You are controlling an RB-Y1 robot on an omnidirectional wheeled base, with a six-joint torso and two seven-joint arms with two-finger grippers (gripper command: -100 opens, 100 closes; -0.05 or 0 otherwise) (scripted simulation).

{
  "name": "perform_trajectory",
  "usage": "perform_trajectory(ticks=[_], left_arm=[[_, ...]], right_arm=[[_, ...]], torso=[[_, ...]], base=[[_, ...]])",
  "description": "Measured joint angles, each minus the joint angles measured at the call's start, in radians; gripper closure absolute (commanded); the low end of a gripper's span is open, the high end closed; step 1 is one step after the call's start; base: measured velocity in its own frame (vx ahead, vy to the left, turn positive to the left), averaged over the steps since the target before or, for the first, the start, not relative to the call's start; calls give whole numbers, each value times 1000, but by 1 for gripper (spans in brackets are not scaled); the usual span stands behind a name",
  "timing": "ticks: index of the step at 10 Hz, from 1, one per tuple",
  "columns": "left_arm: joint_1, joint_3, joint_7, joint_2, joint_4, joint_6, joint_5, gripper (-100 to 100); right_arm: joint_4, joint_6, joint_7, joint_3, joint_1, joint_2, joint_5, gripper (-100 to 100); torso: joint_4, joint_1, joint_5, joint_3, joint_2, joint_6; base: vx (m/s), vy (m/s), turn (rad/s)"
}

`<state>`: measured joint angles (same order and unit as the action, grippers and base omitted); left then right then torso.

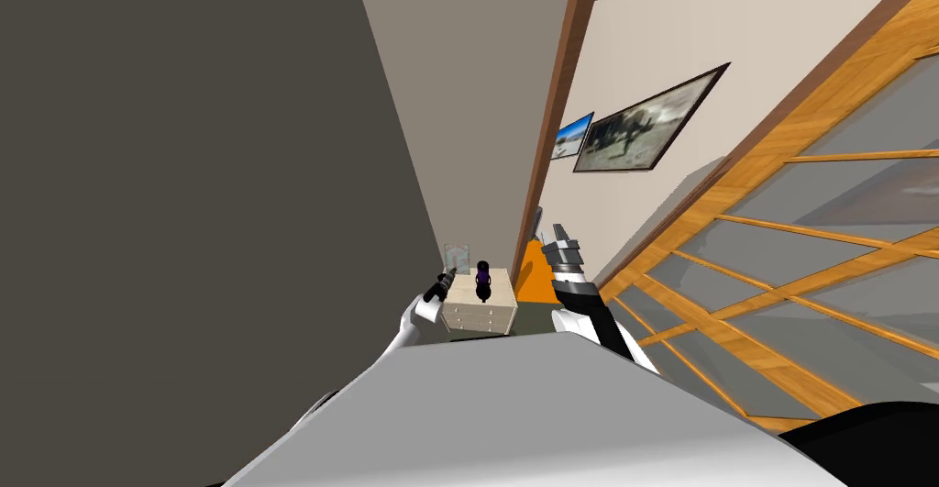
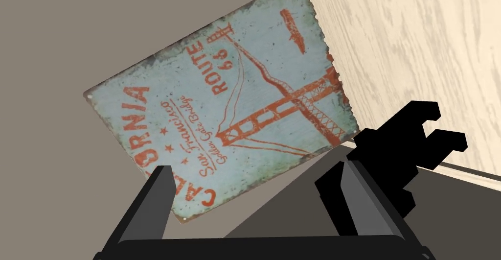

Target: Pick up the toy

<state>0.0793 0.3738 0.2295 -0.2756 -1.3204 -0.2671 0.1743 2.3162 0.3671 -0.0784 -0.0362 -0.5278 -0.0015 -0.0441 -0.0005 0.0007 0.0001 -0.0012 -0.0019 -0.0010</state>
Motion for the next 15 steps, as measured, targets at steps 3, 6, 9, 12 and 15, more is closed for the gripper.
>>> perform_trajectory(ticks=[3, 6, 9, 12, 15], left_arm=[[39, 18, 19, -10, 67, -63, -1, -100], [90, 45, 40, -36, 149, -124, 12, -100], [131, 63, 59, -47, 217, -191, 8, -100], [172, 78, 73, -55, 287, -226, 14, -100], [171, 74, 74, -50, 308, -212, 8, -100]], right_arm=[[0, 0, 0, 0, 0, 0, 0, 0], [0, 0, 0, 0, 0, 0, 0, 0], [0, 0, 0, 0, 0, 0, 0, 0], [0, 0, 0, 0, 0, 0, 0, 0], [0, 0, 0, 0, 0, 0, 0, 0]], torso=[[0, 0, 0, 0, 0, 0], [0, 0, 0, 0, 0, 0], [0, 0, 0, 0, 0, 0], [0, 0, 0, 0, 1, 0], [0, -2, 0, 0, 0, 0]], base=[[18, 18, -77], [19, 24, -101], [18, 26, -66], [8, 14, -34], [28, 1, -43]])
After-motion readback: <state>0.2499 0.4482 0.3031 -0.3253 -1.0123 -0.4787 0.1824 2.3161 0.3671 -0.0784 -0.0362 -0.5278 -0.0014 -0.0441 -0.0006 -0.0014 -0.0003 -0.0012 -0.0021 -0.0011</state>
